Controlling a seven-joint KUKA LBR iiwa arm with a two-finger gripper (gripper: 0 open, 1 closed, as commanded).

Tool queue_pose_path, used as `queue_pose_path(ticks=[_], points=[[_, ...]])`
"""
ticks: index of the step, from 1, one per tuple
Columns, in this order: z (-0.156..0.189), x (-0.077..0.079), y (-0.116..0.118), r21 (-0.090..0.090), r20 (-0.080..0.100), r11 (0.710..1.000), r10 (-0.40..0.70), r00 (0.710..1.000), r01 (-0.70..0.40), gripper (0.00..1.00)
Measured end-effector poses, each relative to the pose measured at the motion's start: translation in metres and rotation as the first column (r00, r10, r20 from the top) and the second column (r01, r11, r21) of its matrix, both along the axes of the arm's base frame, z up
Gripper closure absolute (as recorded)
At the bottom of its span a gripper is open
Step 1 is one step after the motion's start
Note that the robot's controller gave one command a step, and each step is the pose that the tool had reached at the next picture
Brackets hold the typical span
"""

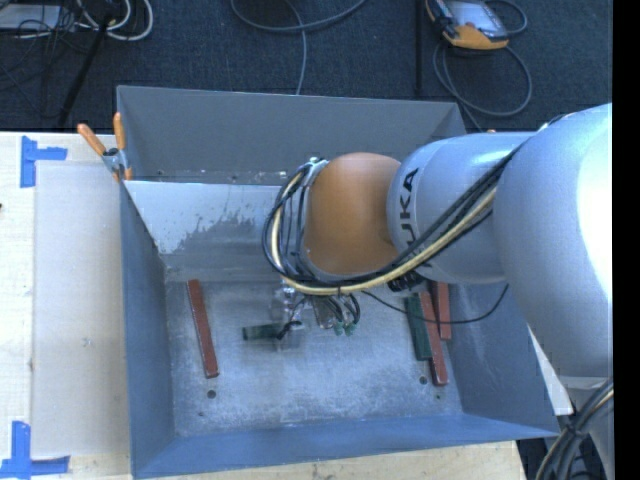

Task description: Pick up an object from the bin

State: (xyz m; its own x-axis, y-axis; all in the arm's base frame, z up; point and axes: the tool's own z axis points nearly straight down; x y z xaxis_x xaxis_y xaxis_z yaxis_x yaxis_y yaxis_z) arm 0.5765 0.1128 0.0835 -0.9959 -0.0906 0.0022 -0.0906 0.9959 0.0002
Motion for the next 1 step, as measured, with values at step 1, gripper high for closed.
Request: queue_pose_path(ticks=[1], points=[[0.1485, 0.0123, -0.0053, 0.002, 0.012, 0.999, -0.040, 0.999, 0.040, 1.00]])
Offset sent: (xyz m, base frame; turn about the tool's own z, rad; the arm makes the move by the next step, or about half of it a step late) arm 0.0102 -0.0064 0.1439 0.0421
